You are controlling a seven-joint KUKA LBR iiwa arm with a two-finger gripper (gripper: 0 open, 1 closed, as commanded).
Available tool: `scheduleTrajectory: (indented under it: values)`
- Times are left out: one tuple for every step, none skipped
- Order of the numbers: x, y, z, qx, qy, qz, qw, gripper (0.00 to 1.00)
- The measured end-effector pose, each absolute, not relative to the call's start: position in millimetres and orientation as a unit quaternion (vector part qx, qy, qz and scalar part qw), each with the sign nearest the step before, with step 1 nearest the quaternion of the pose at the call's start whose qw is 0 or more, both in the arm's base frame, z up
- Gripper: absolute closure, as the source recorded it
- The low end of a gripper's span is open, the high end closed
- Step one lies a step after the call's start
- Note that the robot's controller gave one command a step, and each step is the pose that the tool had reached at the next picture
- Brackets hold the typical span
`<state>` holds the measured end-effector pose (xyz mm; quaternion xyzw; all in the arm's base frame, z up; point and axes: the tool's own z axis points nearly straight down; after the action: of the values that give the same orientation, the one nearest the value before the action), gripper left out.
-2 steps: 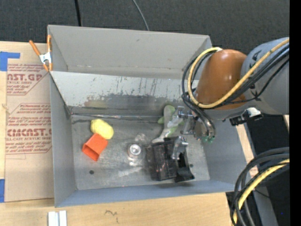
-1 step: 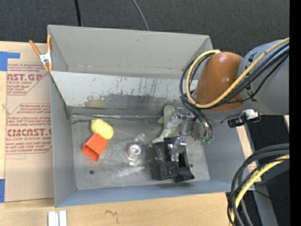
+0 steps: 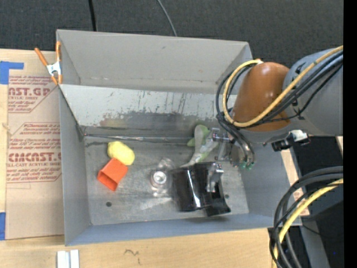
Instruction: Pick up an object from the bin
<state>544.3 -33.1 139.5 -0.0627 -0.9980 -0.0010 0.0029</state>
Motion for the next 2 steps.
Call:
scheduleTrajectory:
  values:
    - [538.6, -64.6, 188.0, 0.092, -0.996, 0.0, -0.001, 1.0]
    - [538.6, -64.6, 188.0, 0.092, -0.996, 0.0, -0.001, 0.0]
